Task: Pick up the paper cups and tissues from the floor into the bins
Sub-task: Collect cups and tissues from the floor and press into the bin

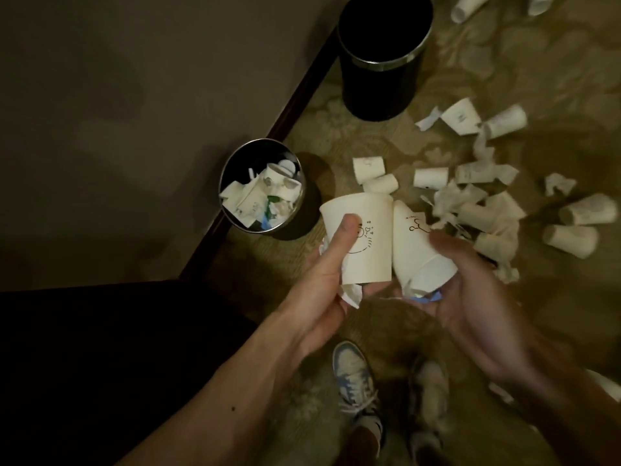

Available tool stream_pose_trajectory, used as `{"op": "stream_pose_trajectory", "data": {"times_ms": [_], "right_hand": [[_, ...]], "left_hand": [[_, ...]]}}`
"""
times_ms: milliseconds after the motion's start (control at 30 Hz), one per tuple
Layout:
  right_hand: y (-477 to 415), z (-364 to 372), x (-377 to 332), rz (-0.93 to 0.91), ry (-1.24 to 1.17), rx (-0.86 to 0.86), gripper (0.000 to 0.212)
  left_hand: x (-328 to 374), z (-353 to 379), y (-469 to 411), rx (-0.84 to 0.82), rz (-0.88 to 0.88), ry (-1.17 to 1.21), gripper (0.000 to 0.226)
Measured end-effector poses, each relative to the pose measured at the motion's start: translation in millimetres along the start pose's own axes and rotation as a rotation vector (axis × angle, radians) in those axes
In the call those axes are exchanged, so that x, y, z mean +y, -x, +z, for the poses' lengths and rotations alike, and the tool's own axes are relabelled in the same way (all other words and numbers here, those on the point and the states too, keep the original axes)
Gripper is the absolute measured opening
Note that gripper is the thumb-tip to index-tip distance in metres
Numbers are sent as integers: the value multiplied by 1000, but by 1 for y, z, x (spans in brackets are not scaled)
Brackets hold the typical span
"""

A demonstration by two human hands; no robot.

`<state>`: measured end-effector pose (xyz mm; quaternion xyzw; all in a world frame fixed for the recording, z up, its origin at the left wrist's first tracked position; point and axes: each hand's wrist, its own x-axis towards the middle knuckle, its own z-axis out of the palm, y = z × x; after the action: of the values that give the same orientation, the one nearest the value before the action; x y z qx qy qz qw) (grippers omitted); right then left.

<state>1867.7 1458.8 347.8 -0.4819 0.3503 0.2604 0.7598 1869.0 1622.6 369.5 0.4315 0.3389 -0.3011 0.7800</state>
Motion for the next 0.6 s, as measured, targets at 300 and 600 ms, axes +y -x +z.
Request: {"op": "stream_pose_trajectory", "data": {"times_ms": [300,600], "right_hand": [[-91,73,-61,28,234,-192,70],[-192,169,-37,-97,854,-172,47]], "left_hand": [[66,-30,-60,199,149,165,68],[95,-100,-111,537,218,200,60]]}}
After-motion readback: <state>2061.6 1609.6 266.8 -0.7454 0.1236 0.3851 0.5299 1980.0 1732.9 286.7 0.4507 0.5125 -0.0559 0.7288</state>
